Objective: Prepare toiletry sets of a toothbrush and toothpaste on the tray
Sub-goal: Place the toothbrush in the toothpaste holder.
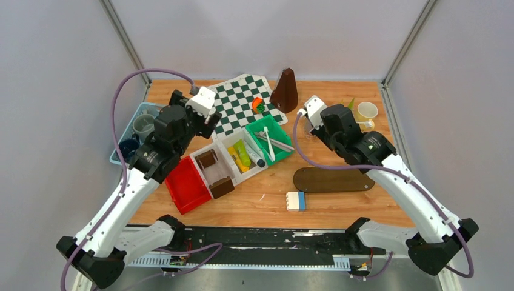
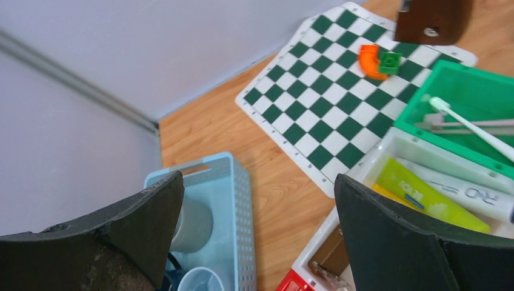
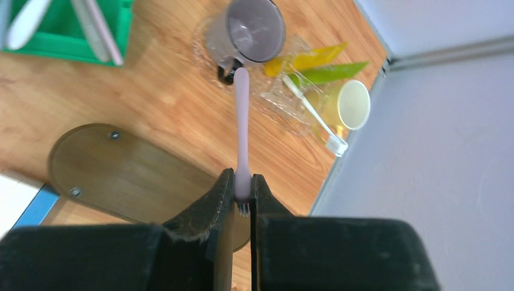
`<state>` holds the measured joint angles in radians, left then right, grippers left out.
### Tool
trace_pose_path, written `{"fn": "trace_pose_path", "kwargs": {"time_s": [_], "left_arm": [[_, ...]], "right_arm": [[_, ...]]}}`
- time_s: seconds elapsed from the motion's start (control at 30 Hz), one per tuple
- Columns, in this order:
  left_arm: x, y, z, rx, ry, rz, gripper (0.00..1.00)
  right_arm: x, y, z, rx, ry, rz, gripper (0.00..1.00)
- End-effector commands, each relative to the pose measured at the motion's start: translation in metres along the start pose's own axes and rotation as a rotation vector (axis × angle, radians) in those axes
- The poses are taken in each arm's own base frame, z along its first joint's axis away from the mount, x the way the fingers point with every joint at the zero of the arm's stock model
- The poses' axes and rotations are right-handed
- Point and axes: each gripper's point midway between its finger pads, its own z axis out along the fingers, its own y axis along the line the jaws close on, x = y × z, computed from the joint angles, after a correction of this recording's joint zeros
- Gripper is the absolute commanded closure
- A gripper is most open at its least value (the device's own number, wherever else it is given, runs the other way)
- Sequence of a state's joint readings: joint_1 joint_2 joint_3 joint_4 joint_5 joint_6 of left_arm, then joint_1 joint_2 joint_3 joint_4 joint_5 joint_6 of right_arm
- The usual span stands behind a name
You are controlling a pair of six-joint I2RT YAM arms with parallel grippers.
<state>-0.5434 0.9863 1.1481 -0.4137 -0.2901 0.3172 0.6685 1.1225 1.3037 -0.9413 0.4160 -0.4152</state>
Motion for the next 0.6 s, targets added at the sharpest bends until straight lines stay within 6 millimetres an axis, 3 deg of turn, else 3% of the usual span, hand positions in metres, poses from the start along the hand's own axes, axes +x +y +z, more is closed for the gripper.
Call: {"fn": "trace_pose_path", "kwargs": {"time_s": [0.0, 0.2, 0.57], "left_arm": [[0.002, 0.039, -0.002, -0.223, -0.042, -0.112, 0.00], [0.025, 0.048, -0.001, -0.277, 0.006, -0.103, 0.00], [0.030, 0.062, -0.016, -0.348, -0.025, -0.071, 0.00]], "right_arm": [[-0.008, -0.043, 0.005, 0.186, 0.008, 0.154, 1.00], [-0.001, -0.055, 0.039, 0.253, 0.025, 0.229, 1.00], [0.019, -0.071, 0.076, 0.305, 0.072, 0.282, 1.00]]}}
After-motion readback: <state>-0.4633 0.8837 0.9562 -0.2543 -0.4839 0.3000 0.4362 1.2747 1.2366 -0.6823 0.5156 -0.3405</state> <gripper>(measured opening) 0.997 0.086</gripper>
